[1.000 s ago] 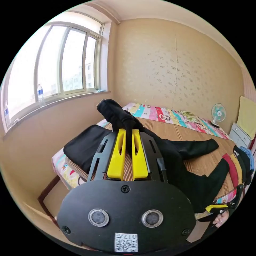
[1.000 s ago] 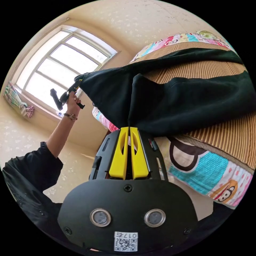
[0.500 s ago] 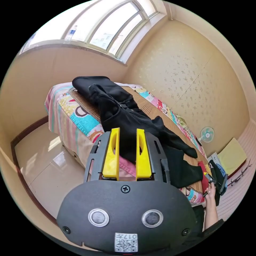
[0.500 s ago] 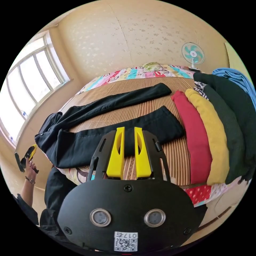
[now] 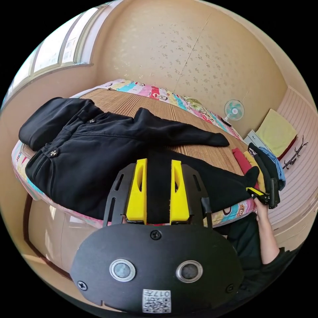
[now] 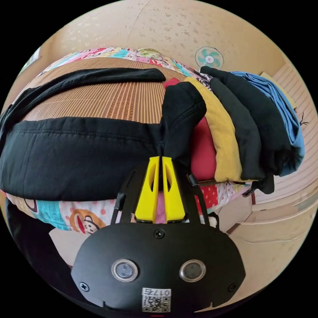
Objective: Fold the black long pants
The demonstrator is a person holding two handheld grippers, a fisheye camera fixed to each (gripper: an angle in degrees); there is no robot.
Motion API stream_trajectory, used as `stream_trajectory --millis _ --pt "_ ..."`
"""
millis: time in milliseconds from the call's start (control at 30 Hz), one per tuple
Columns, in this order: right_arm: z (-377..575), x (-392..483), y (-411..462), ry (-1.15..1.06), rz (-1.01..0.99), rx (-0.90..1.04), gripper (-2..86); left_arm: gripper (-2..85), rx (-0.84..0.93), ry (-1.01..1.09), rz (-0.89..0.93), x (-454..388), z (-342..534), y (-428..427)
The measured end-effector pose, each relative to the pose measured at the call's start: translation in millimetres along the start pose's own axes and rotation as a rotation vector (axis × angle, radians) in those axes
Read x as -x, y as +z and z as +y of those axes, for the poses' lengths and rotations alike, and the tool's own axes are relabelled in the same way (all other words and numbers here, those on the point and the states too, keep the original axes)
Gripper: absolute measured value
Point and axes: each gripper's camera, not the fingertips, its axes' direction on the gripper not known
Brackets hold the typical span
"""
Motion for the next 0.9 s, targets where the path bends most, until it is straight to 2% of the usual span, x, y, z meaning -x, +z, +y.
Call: stream_trajectory --millis 100,233,300,400,433,500,733,800,900 --pt "-8 10 -5 -0.039 0.033 0.058 2.3 11.3 0.009 -0.038 -0.055 7 -4 17" --pt "-7 7 -17 0.027 -0.019 0.037 1.9 10.7 0.181 -0.090 -0.143 22 -17 71" --pt "9 -4 -35 0.101 -0.104 -0.118 1.3 8.9 0.154 -0.080 -0.205 20 -21 75" --pt "27 -1 -48 0.063 -0.192 -0.302 0.9 8.5 0.185 -0.053 -0.261 14 -33 88" --pt "26 1 -45 0.043 -0.207 -0.291 0.8 8.4 0.199 -0.061 -0.267 15 -39 93" --pt "4 17 -9 -0.005 -0.233 -0.060 0.7 8.3 0.219 -0.092 -0.253 22 -50 100" --pt "-31 20 3 0.063 -0.313 -0.066 0.6 8.1 0.200 -0.067 -0.274 29 -64 116" --pt "-33 26 2 0.035 -0.281 -0.076 0.5 8.3 0.174 -0.077 -0.245 27 -58 108" --pt "-25 34 -1 -0.020 -0.230 -0.113 0.4 8.7 0.000 0.011 0.028 19 -44 72"
